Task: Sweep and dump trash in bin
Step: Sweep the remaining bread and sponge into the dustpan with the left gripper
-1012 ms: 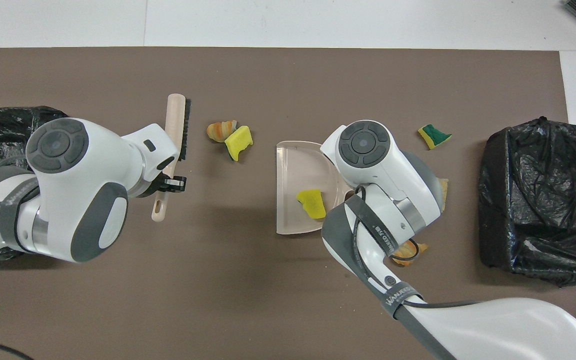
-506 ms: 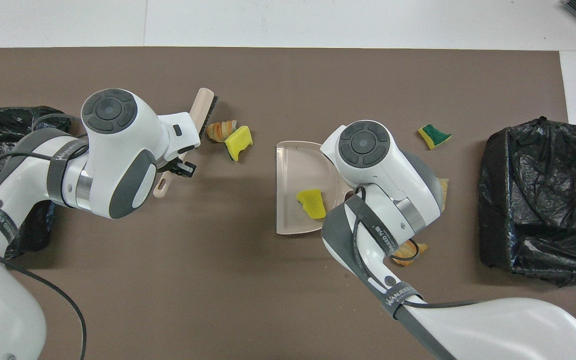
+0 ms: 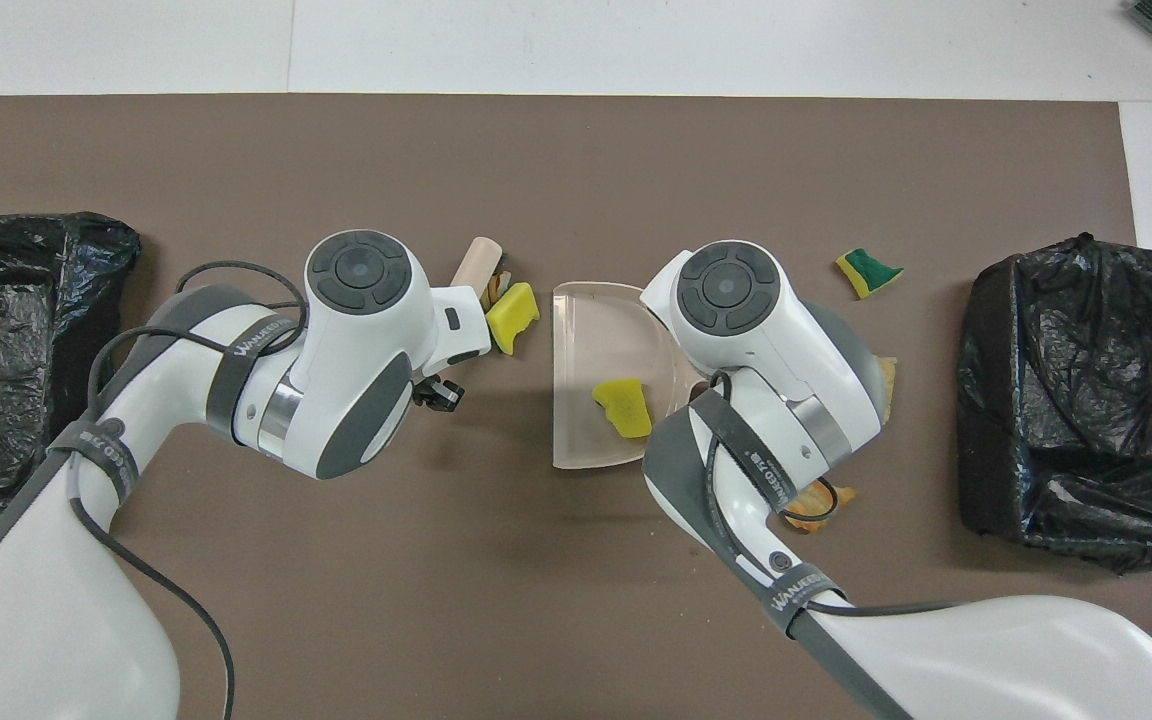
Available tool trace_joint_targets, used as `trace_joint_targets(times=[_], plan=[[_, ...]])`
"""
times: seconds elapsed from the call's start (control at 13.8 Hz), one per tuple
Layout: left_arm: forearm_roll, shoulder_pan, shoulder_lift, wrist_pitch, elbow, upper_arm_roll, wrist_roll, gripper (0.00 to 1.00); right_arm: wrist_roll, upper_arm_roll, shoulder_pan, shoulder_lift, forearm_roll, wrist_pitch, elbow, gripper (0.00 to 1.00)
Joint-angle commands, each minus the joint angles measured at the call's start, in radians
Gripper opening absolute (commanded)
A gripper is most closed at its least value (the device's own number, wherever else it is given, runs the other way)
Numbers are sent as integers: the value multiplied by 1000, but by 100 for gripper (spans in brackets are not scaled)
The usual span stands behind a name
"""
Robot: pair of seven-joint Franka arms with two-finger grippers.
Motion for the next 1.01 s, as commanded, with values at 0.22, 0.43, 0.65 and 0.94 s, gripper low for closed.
trace_joint_targets(times=[0.22, 0.43, 0.65, 0.94], plan=[[-160, -117, -90, -10, -123, 7, -61, 0, -31, 6, -9, -31, 15, 8, -41, 0], [-300, -151, -123, -28, -123, 7, -64, 0, -31, 6, -9, -31, 15, 9, -43, 0], [-378, -142, -163, -51, -121, 7, -62, 0, -30, 6, -10, -31, 15, 9, -43, 0], [-418, -91, -207, -115, -112, 10, -61, 0, -33, 6, -12, -31, 15, 8, -41, 0]])
